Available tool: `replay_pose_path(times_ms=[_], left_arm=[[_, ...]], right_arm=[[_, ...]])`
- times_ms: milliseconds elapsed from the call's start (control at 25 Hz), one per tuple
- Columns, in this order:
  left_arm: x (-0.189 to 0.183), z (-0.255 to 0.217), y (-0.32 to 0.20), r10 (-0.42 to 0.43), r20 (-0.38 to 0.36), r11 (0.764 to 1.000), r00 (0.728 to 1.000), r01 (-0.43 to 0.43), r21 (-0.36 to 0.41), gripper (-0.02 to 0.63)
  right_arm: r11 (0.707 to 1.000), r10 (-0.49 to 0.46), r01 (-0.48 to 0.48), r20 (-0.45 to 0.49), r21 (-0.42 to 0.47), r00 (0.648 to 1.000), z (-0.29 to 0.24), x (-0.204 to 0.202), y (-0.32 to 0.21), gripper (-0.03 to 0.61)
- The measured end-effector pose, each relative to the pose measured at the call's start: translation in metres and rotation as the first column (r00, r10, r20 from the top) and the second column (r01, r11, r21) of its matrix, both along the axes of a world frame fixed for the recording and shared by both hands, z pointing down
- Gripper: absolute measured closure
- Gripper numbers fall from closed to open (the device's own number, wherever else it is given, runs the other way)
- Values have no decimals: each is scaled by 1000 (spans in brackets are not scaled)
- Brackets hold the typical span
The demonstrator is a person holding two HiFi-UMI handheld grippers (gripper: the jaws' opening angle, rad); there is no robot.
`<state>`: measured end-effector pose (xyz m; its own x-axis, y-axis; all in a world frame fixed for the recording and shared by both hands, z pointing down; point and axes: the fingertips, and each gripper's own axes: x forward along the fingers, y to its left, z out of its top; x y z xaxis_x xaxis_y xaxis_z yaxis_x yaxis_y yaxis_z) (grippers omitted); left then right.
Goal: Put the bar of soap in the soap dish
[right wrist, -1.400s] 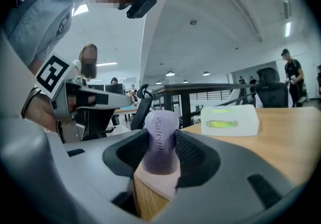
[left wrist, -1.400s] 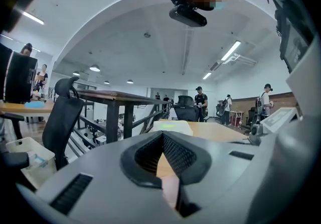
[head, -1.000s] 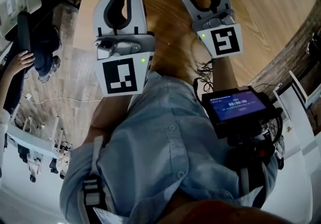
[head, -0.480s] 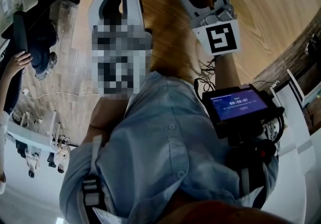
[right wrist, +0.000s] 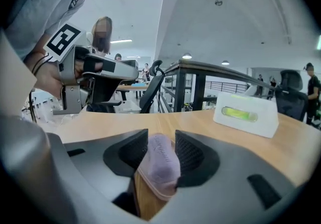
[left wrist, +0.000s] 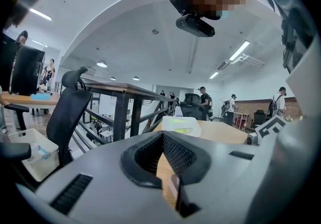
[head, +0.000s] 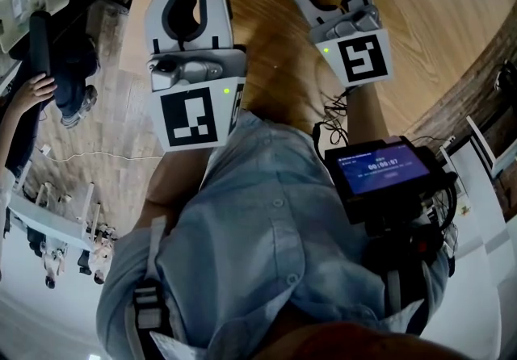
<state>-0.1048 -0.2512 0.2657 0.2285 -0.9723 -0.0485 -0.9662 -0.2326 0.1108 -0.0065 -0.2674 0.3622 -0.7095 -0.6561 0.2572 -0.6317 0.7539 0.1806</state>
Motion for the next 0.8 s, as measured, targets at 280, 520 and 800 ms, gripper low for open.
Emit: replay_pose_path(times_ms=[280,520,800], left_arm=[[6,-5,-7,19,12,998,1000,-20,53,606],[16,-1,-10,38,40,995,998,-41,89,606],[20,-6,-30,65,57,987,996,-73,146,606]], right_arm=[[1000,26,-28,175,8,984,-35,-1,-1,428],[998,58,-56,305,-15,951,-53,0,4,462],[990,131,-138,396,-13,909,-72,-4,-17,562]])
